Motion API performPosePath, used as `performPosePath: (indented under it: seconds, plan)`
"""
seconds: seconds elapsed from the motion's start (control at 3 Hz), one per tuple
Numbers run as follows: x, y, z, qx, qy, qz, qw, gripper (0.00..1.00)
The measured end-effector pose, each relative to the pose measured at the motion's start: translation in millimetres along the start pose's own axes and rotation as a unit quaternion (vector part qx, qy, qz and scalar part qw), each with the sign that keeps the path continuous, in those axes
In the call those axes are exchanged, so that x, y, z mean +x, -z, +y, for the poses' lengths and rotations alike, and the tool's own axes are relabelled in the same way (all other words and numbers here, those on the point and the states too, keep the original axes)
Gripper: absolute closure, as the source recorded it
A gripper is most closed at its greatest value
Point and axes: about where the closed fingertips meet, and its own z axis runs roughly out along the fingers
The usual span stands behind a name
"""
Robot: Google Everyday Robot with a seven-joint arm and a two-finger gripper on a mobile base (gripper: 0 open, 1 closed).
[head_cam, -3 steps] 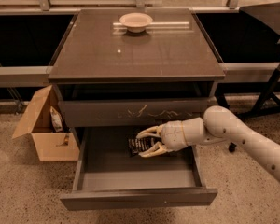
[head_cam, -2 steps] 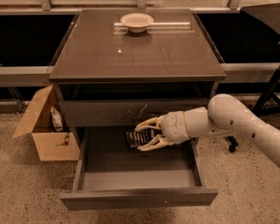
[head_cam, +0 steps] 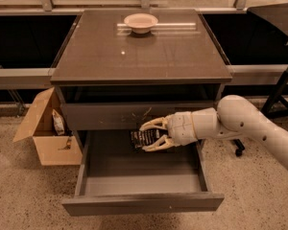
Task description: Pick rxbar chocolate from middle drawer and place on counter
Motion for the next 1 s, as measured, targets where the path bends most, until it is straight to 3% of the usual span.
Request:
performPosePath:
  seconds: [0.67, 1.0]
  plan:
    - [-56, 80, -76, 0.064, 0.065, 0.006, 0.9958, 1.00]
    - [-72, 117, -117, 0.085, 0.084, 0.005, 0.9928, 1.00]
